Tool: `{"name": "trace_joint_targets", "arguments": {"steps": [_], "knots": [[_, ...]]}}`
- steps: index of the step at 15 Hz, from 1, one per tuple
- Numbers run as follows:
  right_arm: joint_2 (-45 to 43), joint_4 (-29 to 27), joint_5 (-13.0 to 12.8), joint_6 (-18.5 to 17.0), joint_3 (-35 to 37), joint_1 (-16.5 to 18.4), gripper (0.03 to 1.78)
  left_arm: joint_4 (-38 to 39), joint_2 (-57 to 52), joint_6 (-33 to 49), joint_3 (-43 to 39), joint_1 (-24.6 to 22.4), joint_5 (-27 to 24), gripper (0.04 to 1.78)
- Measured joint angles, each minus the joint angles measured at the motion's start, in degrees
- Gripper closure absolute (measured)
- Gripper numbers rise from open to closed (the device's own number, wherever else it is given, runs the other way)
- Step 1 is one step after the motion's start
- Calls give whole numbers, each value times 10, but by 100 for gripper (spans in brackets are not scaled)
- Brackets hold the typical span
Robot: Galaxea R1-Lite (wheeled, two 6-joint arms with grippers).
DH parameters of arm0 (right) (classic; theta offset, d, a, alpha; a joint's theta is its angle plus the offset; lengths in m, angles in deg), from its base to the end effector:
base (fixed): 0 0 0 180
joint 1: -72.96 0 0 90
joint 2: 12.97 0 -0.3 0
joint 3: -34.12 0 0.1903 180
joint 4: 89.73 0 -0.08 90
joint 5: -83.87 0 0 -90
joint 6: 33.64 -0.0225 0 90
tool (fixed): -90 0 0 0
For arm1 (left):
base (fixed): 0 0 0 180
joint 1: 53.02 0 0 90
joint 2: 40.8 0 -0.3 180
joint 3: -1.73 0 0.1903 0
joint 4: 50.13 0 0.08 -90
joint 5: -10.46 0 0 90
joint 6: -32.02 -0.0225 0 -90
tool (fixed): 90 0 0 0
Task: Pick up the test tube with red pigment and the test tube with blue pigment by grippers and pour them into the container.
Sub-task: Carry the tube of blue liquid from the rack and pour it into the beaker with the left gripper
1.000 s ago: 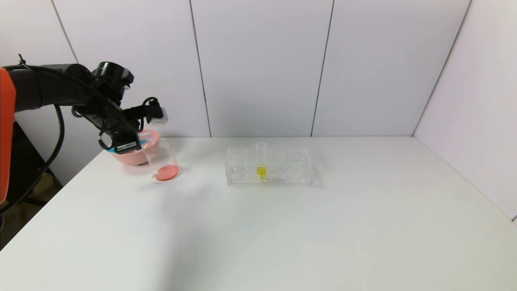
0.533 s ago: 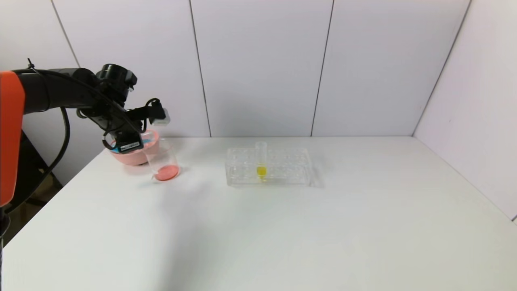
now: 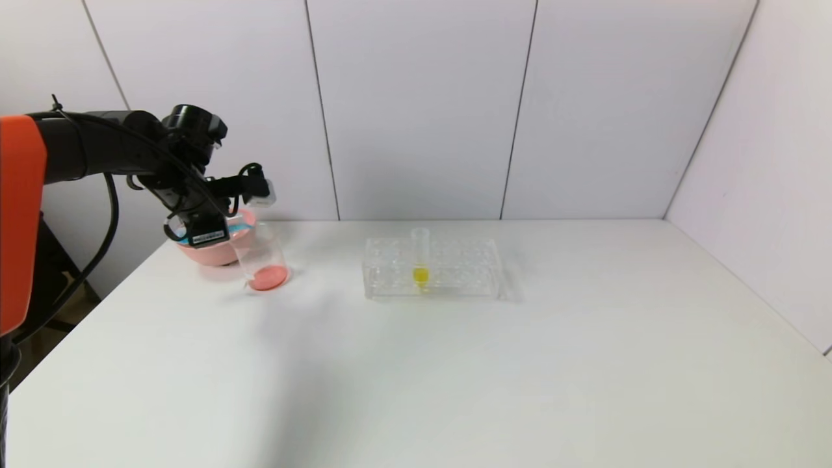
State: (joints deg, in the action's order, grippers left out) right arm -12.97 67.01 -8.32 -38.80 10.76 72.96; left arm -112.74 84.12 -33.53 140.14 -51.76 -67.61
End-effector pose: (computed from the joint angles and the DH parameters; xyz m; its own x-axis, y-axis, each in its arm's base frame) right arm -0.0228 -0.0009 0.0756 0.9993 -0.0382 0.0017 0.0379 0.9952 0.0900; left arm 0.4235 -0.0047 0.2132 0.6447 0.1926 -0.7398 0.6410 0.3910 0.6605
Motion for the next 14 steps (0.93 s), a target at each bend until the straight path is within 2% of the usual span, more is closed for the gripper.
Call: {"name": "trace_joint_targets", "arguments": {"steps": [14], "knots": [[0, 0, 0, 0, 0, 0, 4, -17, -6, -10, 0, 19, 54, 135]]}}
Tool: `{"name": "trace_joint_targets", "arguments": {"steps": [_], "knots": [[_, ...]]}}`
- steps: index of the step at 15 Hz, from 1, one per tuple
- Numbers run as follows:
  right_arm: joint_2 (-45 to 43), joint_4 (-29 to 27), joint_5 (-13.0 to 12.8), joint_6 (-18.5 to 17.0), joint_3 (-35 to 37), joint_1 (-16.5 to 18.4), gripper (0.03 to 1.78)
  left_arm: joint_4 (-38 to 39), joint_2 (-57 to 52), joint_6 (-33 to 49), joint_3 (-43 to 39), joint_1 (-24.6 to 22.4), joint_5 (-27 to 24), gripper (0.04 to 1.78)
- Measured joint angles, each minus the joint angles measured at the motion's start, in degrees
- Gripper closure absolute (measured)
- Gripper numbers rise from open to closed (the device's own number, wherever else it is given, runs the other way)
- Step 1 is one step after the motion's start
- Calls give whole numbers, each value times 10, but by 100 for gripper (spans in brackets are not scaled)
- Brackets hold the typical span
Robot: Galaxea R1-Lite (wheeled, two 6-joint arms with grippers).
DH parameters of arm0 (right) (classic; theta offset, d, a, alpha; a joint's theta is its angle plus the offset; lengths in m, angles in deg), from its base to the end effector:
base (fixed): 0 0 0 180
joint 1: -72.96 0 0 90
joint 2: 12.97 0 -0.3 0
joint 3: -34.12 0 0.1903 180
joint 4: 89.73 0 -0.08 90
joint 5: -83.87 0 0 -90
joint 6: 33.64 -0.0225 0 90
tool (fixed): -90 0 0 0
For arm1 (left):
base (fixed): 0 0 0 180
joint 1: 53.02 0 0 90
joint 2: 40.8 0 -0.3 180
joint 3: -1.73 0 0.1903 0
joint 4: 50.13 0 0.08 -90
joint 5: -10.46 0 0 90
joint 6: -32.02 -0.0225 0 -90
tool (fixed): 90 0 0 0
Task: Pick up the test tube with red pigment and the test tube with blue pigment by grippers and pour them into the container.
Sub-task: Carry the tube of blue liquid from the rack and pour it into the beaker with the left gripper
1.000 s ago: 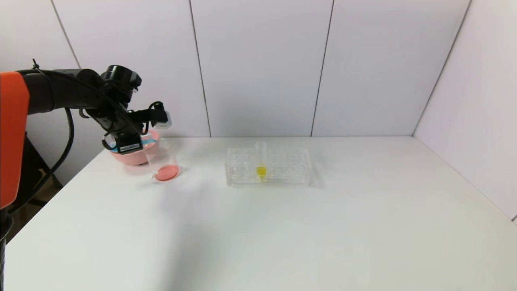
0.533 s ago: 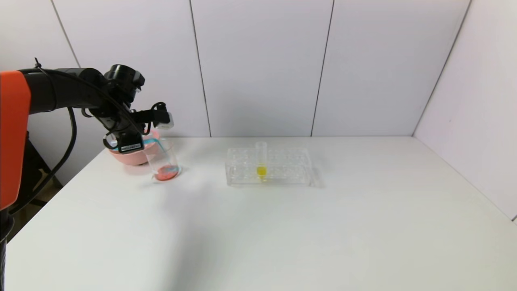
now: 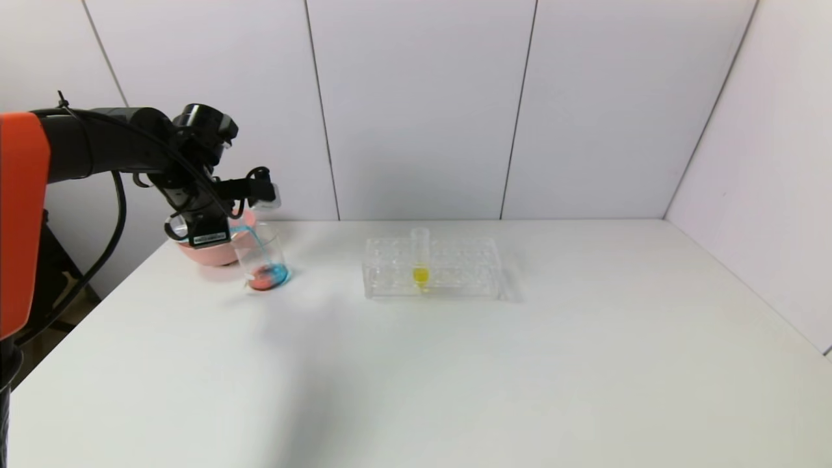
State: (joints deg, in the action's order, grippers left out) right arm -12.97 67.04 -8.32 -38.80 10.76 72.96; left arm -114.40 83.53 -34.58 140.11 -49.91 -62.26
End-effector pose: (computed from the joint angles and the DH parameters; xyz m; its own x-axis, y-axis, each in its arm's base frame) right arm -0.0228 -0.0009 0.0757 0.9993 -0.0382 0.0023 0.0379 0.9952 0.0900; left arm 0.4185 -0.0160 0.2159 0.6262 0.2635 -0.7338 0.6495 0.3445 0.6779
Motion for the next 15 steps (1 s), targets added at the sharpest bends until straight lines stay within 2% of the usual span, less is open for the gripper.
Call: {"name": "trace_joint_targets", "arguments": {"steps": [15], "knots": [[0, 0, 0, 0, 0, 0, 4, -1, -6, -17, 0, 12, 78, 135]]}}
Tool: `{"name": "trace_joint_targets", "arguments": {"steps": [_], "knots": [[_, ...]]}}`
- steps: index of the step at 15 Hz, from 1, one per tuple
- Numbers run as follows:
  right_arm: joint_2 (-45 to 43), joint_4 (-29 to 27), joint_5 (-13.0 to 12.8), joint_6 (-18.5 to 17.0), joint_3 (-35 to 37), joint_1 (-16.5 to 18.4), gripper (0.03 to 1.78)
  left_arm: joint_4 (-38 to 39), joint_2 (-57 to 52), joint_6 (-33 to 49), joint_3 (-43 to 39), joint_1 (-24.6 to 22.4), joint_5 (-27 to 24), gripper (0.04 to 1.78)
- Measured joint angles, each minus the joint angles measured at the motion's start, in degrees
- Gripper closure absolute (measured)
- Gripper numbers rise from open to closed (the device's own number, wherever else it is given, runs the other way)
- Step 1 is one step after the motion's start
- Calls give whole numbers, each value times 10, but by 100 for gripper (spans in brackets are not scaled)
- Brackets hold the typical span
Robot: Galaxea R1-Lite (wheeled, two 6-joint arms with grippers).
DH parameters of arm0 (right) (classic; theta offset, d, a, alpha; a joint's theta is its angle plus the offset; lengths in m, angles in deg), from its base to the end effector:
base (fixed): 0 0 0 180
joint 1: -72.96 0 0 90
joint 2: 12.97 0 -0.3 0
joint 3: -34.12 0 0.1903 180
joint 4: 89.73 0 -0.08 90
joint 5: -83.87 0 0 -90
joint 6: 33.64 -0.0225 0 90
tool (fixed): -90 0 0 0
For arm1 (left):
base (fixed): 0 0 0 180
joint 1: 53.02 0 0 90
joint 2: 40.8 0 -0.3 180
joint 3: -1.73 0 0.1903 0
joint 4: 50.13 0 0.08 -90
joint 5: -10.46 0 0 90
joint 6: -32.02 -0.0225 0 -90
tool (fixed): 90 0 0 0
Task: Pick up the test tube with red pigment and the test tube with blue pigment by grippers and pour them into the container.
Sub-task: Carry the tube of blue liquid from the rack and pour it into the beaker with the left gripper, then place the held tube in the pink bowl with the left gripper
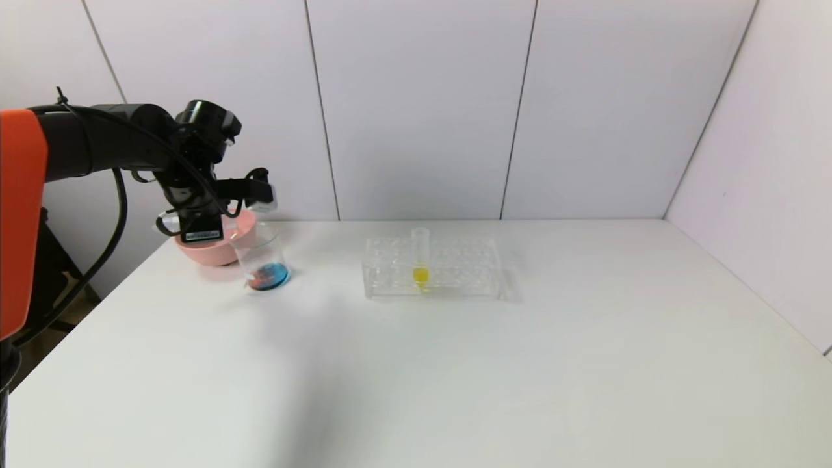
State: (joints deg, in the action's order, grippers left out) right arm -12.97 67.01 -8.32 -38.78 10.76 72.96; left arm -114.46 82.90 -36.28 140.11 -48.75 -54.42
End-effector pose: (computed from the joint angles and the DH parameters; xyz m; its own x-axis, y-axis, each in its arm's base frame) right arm -0.0228 -0.0009 0.0756 0.9993 -0.0382 0.0017 0.0379 0.9953 0.0897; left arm 0.4151 -0.0214 0.2213 0.6162 0.3797 -0.6900 0.6297 0.2887 0.7212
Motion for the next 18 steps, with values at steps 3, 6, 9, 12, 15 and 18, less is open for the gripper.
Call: {"name": "trace_joint_targets", "arguments": {"steps": [3, 6, 9, 12, 15, 18], "knots": [[0, 0, 0, 0, 0, 0, 4, -2, 0, -1, 0, 4, 6, 135], [0, 0, 0, 0, 0, 0, 4, 3, -3, 8, -3, 5, -10, 135], [0, 0, 0, 0, 0, 0, 4, 8, -16, 39, -7, 1, -88, 135], [0, 0, 0, 0, 0, 0, 4, 35, -33, 135, -14, -12, -186, 135], [0, 0, 0, 0, 0, 0, 4, 56, -59, 270, -25, -28, -254, 135], [0, 0, 0, 0, 0, 0, 4, 134, -110, 399, -118, -36, -294, 135]]}}
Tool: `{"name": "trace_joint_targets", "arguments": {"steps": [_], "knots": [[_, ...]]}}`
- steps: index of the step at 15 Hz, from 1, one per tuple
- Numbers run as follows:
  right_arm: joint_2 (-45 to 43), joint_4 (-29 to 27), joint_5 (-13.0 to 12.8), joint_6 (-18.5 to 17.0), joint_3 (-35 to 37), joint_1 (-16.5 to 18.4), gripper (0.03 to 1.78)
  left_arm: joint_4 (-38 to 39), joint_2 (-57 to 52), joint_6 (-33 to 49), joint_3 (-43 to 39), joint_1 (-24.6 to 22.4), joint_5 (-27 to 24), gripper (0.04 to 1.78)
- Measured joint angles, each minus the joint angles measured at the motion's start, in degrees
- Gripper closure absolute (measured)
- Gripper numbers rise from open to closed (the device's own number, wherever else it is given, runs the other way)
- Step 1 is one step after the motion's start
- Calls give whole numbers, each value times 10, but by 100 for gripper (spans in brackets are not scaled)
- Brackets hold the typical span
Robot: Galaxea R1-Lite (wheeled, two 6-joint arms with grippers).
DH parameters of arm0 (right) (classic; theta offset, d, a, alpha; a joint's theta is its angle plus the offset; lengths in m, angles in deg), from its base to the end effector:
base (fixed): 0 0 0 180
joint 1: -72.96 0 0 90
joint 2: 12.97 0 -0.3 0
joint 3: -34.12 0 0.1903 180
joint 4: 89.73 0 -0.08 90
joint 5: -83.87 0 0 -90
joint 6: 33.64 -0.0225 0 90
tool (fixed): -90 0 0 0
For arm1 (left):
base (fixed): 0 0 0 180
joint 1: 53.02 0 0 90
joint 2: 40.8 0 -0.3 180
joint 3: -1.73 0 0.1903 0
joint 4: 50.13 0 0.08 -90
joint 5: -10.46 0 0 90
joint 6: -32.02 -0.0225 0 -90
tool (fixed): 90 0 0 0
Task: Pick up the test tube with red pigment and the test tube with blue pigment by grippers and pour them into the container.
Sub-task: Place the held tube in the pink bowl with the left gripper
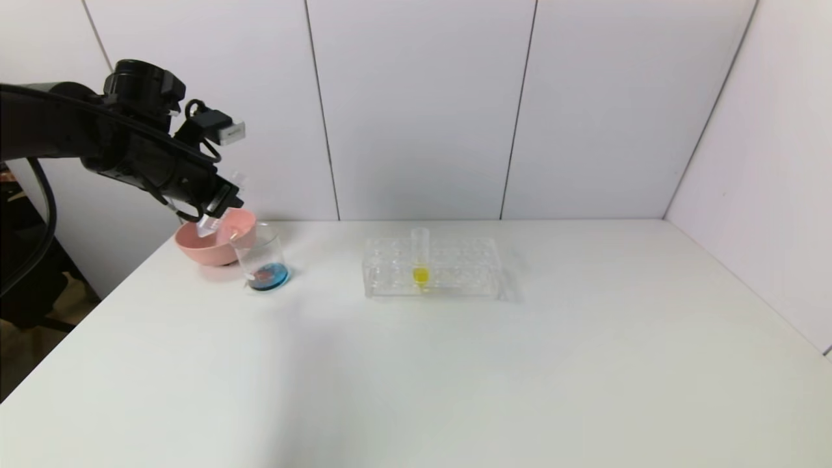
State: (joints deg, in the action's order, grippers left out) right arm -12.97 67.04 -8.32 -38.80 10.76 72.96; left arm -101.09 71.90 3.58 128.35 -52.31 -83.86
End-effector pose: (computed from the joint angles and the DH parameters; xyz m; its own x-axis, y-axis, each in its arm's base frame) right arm -0.0228 -0.0009 0.0757 0.9993 -0.0382 0.0023 0.0379 0.9952 0.0900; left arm 0.3822 -0.0064 0.2608 0.7950 -0.0852 -0.6007 0.3506 0.8725 0.3402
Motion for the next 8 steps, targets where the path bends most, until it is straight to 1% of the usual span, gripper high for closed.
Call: {"name": "trace_joint_targets", "arguments": {"steps": [1, 3, 5, 8], "knots": [[0, 0, 0, 0, 0, 0, 4, 47, -16, 38, -45, -1, -2, 135], [0, 0, 0, 0, 0, 0, 4, 186, -50, 114, -158, -5, 7, 135], [0, 0, 0, 0, 0, 0, 4, 352, -77, 178, -273, -6, 43, 135], [0, 0, 0, 0, 0, 0, 4, 605, -98, 247, -427, -8, 126, 135]]}}
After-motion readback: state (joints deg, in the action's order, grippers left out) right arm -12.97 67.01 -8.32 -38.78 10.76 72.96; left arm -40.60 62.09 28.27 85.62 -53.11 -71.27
